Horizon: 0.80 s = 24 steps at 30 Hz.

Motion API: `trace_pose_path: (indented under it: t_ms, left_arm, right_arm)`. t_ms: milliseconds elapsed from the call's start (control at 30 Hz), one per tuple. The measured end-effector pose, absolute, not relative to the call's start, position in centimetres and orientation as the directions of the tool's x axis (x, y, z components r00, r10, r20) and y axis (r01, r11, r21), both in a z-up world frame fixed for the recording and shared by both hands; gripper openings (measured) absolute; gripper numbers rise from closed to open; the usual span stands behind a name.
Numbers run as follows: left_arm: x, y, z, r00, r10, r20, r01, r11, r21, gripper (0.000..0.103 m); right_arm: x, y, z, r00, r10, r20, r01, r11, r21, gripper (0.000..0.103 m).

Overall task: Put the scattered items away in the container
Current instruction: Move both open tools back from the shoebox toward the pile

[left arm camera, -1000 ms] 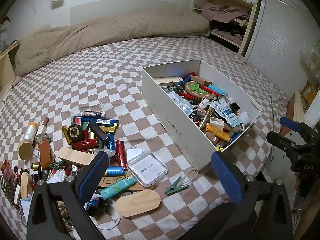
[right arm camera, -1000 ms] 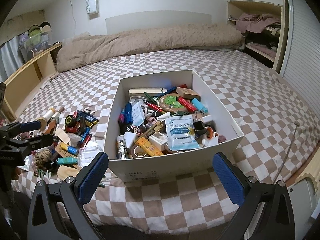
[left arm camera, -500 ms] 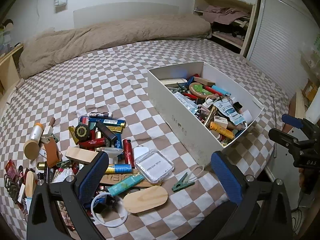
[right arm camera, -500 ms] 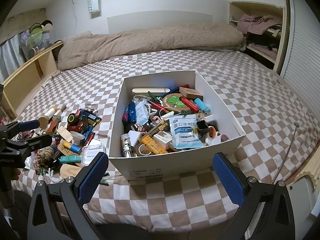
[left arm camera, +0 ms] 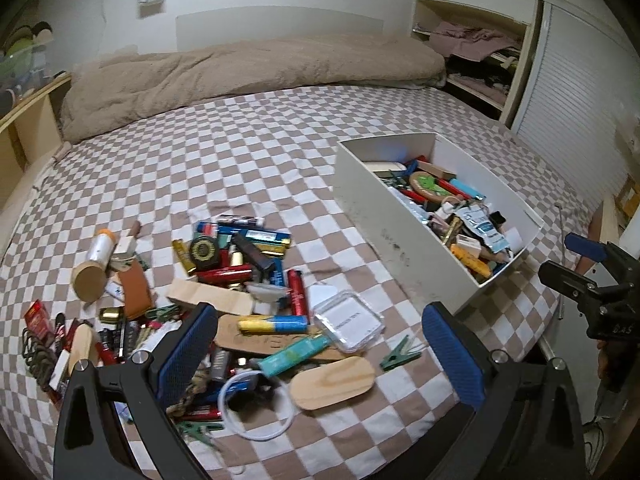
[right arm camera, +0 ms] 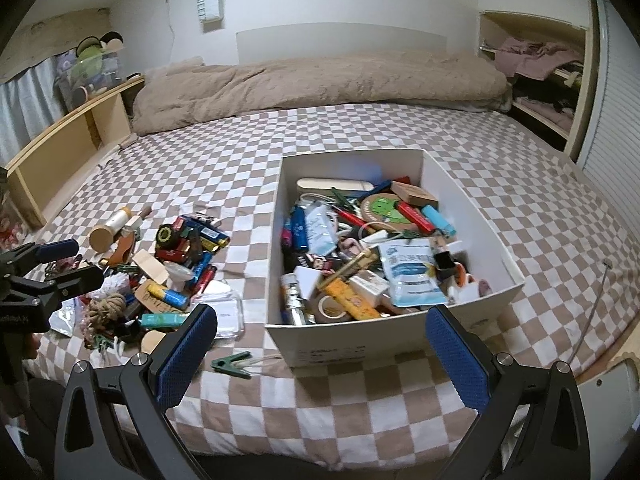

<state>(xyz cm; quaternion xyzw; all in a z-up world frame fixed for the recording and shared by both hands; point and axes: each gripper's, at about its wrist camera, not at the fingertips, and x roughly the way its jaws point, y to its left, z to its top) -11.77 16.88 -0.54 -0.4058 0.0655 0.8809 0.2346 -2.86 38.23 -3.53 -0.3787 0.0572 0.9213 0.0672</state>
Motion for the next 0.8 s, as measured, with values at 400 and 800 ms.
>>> trace_pose_path:
  t_ms: [400, 800]
  left_arm:
    - [-11.6, 12.2, -0.8, -0.593, 0.310, -0.743, -0.395, -0.916, -0.067, 0.103]
    - [-11.6, 8.0, -1.0, -0.615, 0.277, -0.738, -0.333, -0.940, -0.075, 0.103]
  right_arm:
    - [-4.4, 34.7, -3.7, -0.706, 0.032, -0.707, -0.108, -0.992, 0.063, 0.103]
    - [-5.9, 31.3, -4.3, -0.704, -0.029, -0.710, -0.052, -0.994, 0.092, 0.103]
